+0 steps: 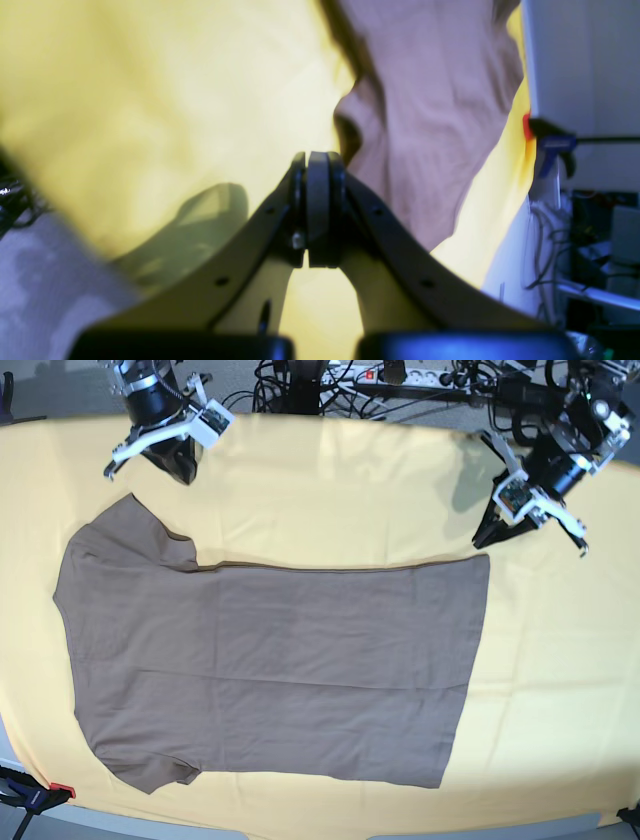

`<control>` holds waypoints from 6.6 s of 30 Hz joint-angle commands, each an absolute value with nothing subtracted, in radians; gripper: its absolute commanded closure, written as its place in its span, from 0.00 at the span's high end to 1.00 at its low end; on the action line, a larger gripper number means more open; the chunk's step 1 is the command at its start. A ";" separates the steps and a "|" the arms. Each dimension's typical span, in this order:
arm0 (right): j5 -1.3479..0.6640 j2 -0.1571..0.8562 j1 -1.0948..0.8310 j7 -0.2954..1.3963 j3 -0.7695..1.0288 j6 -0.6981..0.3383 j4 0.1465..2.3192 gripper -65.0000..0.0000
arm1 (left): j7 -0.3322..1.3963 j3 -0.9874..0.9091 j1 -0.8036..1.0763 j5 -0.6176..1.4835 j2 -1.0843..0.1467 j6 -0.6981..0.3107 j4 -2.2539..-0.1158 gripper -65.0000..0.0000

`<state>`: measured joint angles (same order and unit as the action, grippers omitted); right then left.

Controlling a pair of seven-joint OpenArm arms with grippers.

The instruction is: Fold the T-shirt properly

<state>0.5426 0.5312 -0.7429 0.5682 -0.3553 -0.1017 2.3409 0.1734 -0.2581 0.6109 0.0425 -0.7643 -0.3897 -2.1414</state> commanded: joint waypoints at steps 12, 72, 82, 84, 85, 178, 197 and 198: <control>0.494 0.551 -0.581 0.517 -0.341 -0.087 2.174 0.47 | -0.045 0.156 0.184 -0.089 -0.982 -0.513 -1.758 0.53; 0.045 0.771 -0.764 0.837 -0.091 -0.367 2.206 0.00 | -0.021 0.673 -0.115 -0.028 -1.315 -0.698 -1.940 0.00; 0.060 0.815 -0.883 0.861 -0.091 -0.359 2.206 0.00 | 0.000 0.673 0.009 -0.024 -1.404 -0.698 -2.016 0.00; 0.060 0.815 -0.883 0.855 -0.091 -0.340 2.206 0.00 | 0.000 0.673 0.007 -0.024 -1.404 -0.698 -2.016 0.00; 0.060 0.815 -0.883 0.846 -0.091 -0.326 2.206 0.00 | 0.001 0.673 0.002 -0.025 -1.402 -0.698 -2.016 0.00; -0.643 0.846 -0.523 0.860 0.249 -0.698 2.010 0.00 | 0.234 0.671 -0.169 -0.235 -1.214 -0.333 -2.038 0.00; -0.824 0.927 -0.646 1.093 0.249 -0.698 2.036 0.00 | -0.002 0.671 -0.169 -0.097 -1.349 -0.698 -2.042 0.00; -0.823 0.928 -0.646 1.093 0.249 -0.698 2.036 0.00 | -0.004 0.671 -0.169 -0.094 -1.349 -0.698 -2.042 0.00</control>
<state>-0.8272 0.9047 -0.6510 1.0863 0.2367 -0.7002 2.0235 0.0025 0.6815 -0.1585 -0.1028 -1.3247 -0.6971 -2.0327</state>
